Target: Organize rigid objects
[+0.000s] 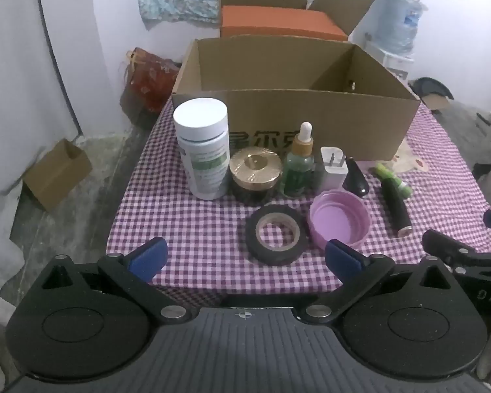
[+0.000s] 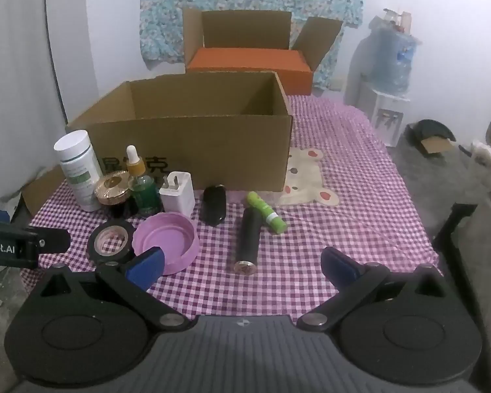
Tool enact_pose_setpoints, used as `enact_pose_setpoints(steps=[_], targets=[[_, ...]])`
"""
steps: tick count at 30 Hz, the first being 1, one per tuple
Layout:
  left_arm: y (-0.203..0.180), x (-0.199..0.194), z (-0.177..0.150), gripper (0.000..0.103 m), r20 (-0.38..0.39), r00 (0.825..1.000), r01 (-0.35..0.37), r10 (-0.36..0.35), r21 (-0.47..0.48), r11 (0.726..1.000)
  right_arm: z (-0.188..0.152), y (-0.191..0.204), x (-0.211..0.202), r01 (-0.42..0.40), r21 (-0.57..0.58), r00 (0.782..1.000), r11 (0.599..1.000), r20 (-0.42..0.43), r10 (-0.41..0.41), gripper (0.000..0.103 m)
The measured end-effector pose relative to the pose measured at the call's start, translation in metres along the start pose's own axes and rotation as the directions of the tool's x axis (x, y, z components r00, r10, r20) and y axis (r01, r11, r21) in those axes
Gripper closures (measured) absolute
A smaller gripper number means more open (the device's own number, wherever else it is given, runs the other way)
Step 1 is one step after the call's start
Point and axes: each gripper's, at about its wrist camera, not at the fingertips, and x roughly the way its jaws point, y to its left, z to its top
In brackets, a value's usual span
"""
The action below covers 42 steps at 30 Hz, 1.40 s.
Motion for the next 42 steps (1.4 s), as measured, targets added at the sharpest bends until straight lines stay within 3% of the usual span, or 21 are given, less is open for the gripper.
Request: enact_pose_setpoints(steps=[10, 42], targets=[[0.004, 0.000, -0.002, 0.000, -0.006, 1.000, -0.005, 0.005, 0.001, 1.000, 0.011, -0.004, -0.007, 0.003, -0.002, 1.000, 1.000, -0.003, -0.003, 0.000], [0.004, -0.004, 0.002, 0.000, 0.001, 1.000, -0.020, 0.020, 0.002, 1.000, 0.004, 0.001, -0.005, 0.002, 0.005, 1.000, 1.000, -0.018, -0.002, 0.000]])
